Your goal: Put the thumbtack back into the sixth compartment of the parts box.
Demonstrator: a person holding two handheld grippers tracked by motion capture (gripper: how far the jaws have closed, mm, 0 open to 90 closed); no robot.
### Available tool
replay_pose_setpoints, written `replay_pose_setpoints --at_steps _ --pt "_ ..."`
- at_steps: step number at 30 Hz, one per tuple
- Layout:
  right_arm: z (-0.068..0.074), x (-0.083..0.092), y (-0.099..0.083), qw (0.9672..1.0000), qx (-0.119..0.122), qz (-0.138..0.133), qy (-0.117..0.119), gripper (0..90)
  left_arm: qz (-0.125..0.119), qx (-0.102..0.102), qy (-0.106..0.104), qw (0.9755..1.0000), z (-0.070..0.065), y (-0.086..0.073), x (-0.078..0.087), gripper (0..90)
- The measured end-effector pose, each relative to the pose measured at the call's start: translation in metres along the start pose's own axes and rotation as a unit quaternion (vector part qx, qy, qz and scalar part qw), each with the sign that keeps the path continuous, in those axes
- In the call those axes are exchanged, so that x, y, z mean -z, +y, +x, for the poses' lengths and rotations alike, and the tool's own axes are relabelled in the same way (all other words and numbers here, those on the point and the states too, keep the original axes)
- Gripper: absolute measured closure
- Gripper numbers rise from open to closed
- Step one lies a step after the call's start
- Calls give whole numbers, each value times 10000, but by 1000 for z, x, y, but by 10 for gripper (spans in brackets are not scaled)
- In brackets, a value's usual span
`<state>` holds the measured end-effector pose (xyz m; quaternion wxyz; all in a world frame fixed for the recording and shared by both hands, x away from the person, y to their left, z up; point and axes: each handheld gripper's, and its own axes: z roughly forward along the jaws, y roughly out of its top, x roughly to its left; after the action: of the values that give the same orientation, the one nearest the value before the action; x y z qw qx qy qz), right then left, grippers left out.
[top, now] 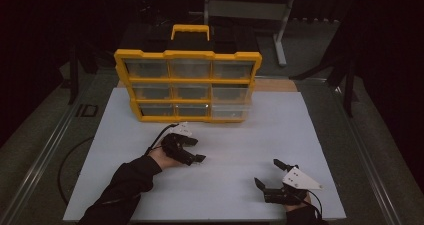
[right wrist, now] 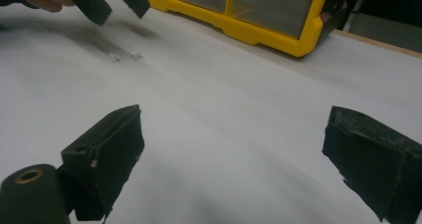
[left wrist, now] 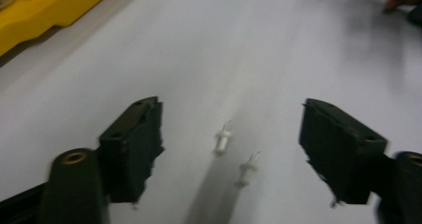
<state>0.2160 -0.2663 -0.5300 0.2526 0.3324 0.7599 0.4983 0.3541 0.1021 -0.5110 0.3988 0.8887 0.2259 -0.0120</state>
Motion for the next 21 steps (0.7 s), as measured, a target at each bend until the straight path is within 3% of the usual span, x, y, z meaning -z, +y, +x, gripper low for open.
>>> replay_pose_setpoints --at_steps 6,9,13,19,21 --pt "0 0 0 10000 8 -2 9 88 139 -65 -24 9999 1 -3 -9 417" --pt "0 0 0 10000 -12 17 22 88 180 -142 -13 9997 0 -4 -12 547" --pt "0 0 0 10000 2 23 24 88 228 -195 84 9995 -1 -3 -15 595" --pt "0 0 0 10000 -5 24 24 88 299 -263 -62 9992 -2 -2 -19 664" --pt "0 0 -1 10000 -14 21 22 88 434 -335 -104 9984 -4 -1 -23 691"
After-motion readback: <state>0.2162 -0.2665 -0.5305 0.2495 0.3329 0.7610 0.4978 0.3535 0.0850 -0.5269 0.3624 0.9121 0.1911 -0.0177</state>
